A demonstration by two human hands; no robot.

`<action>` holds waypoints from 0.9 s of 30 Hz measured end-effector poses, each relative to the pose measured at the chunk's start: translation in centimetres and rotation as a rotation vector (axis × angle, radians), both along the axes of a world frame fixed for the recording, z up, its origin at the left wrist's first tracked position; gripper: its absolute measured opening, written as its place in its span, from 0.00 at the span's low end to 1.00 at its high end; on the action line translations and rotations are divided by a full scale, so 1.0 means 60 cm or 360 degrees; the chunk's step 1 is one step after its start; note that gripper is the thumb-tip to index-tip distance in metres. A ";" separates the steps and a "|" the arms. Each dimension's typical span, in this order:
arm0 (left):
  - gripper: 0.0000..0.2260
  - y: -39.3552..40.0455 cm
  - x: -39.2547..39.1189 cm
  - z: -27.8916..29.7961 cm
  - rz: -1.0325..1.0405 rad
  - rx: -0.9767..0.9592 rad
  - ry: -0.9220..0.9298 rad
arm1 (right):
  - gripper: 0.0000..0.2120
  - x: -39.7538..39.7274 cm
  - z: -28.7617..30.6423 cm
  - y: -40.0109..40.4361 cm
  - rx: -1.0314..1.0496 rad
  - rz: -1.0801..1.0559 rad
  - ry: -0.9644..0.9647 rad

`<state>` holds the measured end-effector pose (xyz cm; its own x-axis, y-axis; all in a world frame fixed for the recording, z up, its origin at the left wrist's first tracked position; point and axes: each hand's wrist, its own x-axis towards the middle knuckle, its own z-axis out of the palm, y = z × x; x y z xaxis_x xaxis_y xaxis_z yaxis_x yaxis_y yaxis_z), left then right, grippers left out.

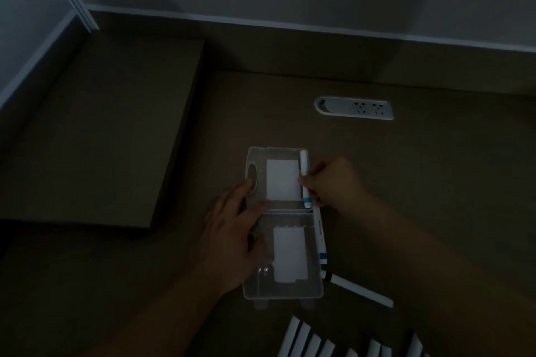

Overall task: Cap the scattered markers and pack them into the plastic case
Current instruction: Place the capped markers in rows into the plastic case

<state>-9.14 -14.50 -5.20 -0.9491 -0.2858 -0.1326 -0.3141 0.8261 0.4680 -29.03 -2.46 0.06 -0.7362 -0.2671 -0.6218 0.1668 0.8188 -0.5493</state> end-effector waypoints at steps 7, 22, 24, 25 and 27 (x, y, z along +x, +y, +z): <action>0.32 0.001 0.001 0.002 0.0001 0.0011 0.0030 | 0.11 -0.010 0.021 0.010 0.0061 0.0024 -0.0144; 0.31 0.004 0.001 0.007 0.0041 0.0015 0.0007 | 0.09 0.061 0.012 0.105 0.0198 0.0222 -0.0162; 0.31 0.004 0.001 0.007 0.0082 0.0052 0.0032 | 0.08 0.060 0.010 0.106 0.0205 0.0265 -0.0141; 0.31 0.004 0.002 0.006 0.0084 0.0054 0.0030 | 0.08 0.061 0.010 0.105 0.0220 0.0284 -0.0129; 0.31 0.003 0.002 0.005 0.0082 0.0054 0.0029 | 0.07 0.062 0.010 0.102 0.0261 0.0299 -0.0048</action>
